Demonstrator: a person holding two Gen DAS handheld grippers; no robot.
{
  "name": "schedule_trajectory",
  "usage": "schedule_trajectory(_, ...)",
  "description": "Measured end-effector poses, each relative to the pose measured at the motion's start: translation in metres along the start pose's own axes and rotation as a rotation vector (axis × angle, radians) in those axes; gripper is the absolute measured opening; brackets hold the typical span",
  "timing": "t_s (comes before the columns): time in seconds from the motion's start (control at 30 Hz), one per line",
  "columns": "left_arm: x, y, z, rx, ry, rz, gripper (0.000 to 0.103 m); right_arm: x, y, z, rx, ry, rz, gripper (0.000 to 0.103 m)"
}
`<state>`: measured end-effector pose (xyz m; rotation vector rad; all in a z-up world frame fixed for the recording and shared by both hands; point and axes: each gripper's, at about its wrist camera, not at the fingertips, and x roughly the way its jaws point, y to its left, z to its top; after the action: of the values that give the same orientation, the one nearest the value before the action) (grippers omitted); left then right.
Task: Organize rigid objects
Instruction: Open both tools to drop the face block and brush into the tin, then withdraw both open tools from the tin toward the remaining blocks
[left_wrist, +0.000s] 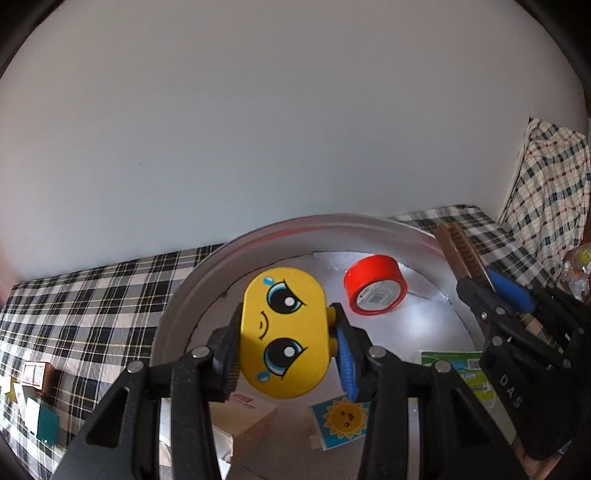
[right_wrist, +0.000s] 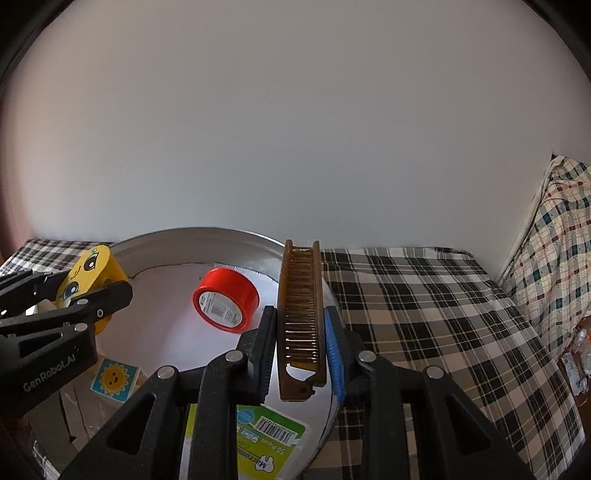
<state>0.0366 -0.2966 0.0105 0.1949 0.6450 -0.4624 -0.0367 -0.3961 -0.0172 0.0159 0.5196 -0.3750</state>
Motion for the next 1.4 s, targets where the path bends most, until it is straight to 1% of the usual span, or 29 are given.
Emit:
schedule_trajectory(0.2, 0.002, -0.001, 0.001, 0.015, 0.016, 0.0, 0.042, 0.0, 0.006, 0.0, -0.01, 0.007, 0.002, 0.028)
schedule_trajectory(0.37, 0.003, -0.006, 0.002, 0.041, 0.019, 0.001, 0.042, 0.001, 0.003, 0.001, 0.004, 0.012, 0.007, 0.028)
schedule_trajectory(0.43, 0.005, -0.008, 0.001, 0.055, 0.027, -0.008, 0.043, 0.001, 0.003, 0.001, 0.004, 0.008, 0.012, 0.028)
schedule_trajectory(0.47, 0.004, -0.008, 0.001, 0.048, 0.026, -0.016, 0.048, 0.001, 0.003, 0.001, 0.005, 0.006, 0.021, 0.028)
schedule_trajectory(0.5, 0.003, -0.006, 0.001, 0.041, 0.026, -0.021, 0.067, 0.002, 0.001, 0.001, 0.008, 0.007, 0.032, 0.028)
schedule_trajectory(0.53, -0.001, -0.004, 0.001, 0.025, 0.021, -0.026, 0.077, 0.003, -0.001, 0.0, 0.016, 0.008, 0.042, 0.028)
schedule_trajectory(0.57, -0.007, -0.003, 0.001, 0.008, -0.003, -0.028, 0.094, 0.004, -0.004, 0.0, 0.024, 0.007, 0.047, 0.031)
schedule_trajectory(0.6, -0.012, -0.002, 0.002, -0.006, -0.031, -0.009, 0.1, 0.002, -0.005, 0.0, 0.035, 0.001, 0.043, 0.035)
schedule_trajectory(0.63, -0.018, -0.001, 0.002, -0.013, -0.057, 0.014, 0.103, 0.001, -0.008, 0.0, 0.042, -0.005, 0.037, 0.043)
schedule_trajectory(0.67, -0.024, -0.001, 0.003, -0.013, -0.087, 0.031, 0.103, -0.003, -0.011, 0.001, 0.057, -0.025, 0.026, 0.054)
schedule_trajectory(0.7, -0.028, 0.0, 0.004, -0.008, -0.098, 0.035, 0.103, -0.007, -0.014, 0.001, 0.07, -0.046, 0.019, 0.06)
schedule_trajectory(0.73, -0.032, 0.0, 0.004, -0.004, -0.105, 0.034, 0.103, -0.012, -0.018, 0.002, 0.091, -0.078, 0.013, 0.072)
schedule_trajectory(0.77, -0.034, 0.001, 0.003, -0.004, -0.108, 0.035, 0.103, -0.018, -0.021, 0.002, 0.11, -0.107, 0.009, 0.077)
schedule_trajectory(0.87, -0.042, 0.007, -0.003, -0.008, -0.12, 0.039, 0.103, -0.029, -0.028, 0.002, 0.141, -0.181, -0.015, 0.08)
schedule_trajectory(0.93, -0.045, 0.013, -0.008, -0.007, -0.13, 0.062, 0.103, -0.032, -0.028, 0.004, 0.14, -0.199, -0.044, 0.08)
schedule_trajectory(1.03, -0.049, 0.022, -0.015, -0.001, -0.141, 0.1, 0.103, -0.036, -0.028, 0.002, 0.143, -0.215, -0.055, 0.08)
schedule_trajectory(1.13, -0.055, 0.037, -0.02, -0.026, -0.162, 0.137, 0.103, -0.042, -0.027, 0.001, 0.137, -0.244, -0.068, 0.08)
schedule_trajectory(1.2, -0.059, 0.045, -0.024, -0.033, -0.18, 0.159, 0.103, -0.048, -0.024, -0.001, 0.124, -0.263, -0.106, 0.08)
schedule_trajectory(1.23, -0.06, 0.047, -0.027, -0.035, -0.188, 0.175, 0.103, -0.051, -0.023, -0.002, 0.122, -0.28, -0.129, 0.08)
schedule_trajectory(1.3, -0.062, 0.054, -0.031, -0.038, -0.196, 0.204, 0.103, -0.059, -0.026, -0.005, 0.144, -0.325, -0.142, 0.08)
schedule_trajectory(1.37, -0.062, 0.059, -0.034, -0.039, -0.193, 0.217, 0.103, -0.065, -0.032, -0.008, 0.174, -0.36, -0.147, 0.08)
schedule_trajectory(1.4, -0.064, 0.063, -0.037, -0.042, -0.192, 0.221, 0.103, -0.068, -0.033, -0.009, 0.188, -0.373, -0.164, 0.08)
